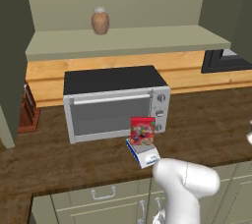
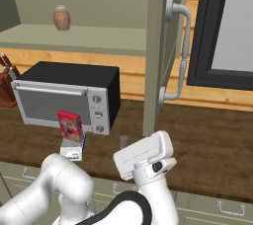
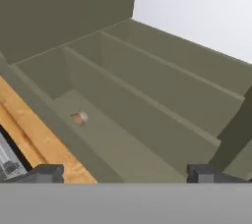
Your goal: Pick the cereal and place it on the digital scale for weighing, and close the cabinet.
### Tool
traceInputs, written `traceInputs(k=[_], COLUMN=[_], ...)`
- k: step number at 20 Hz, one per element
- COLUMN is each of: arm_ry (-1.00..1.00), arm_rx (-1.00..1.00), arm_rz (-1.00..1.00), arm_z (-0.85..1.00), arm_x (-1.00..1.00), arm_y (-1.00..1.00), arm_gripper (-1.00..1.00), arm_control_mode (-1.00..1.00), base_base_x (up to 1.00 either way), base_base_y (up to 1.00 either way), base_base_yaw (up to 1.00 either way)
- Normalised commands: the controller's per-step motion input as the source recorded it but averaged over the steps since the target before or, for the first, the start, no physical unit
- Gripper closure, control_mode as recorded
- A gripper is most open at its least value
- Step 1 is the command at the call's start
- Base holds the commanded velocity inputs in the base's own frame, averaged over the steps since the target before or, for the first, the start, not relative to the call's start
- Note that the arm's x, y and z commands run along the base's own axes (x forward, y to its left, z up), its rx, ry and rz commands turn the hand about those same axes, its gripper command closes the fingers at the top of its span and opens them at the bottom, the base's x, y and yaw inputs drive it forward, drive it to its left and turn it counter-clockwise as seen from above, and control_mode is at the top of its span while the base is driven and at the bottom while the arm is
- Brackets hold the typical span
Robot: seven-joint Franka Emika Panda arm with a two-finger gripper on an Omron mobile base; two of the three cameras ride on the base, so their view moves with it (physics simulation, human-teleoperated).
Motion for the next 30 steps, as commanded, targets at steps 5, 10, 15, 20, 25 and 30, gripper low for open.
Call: traceInputs(k=[5,10,15,20,25,30], arm_ry=[0.14,0.01,0.00,0.00,0.00,-0.10], arm_rx=[0.02,0.05,0.05,0.01,0.00,0.00], arm_rz=[-0.02,0.00,0.00,-0.02,-0.04,0.00], arm_z=[-0.12,0.00,0.00,0.07,0.27,0.38], arm_x=[0.16,0.22,0.23,0.45,0.35,0.16], arm_y=[-0.63,-0.67,-0.77,-0.71,-0.38,-0.25], arm_gripper=[-1.00,-1.00,-1.00,-1.00,-1.00,-1.00], arm_control_mode=[-1.00,-1.00,-1.00,-1.00,-1.00,-1.00], base_base_x=[0.00,0.00,0.00,0.00,0.00,0.00], base_base_y=[0.00,0.00,0.00,0.00,0.00,0.00], base_base_yaw=[0.00,0.00,0.00,0.00,0.00,0.00])
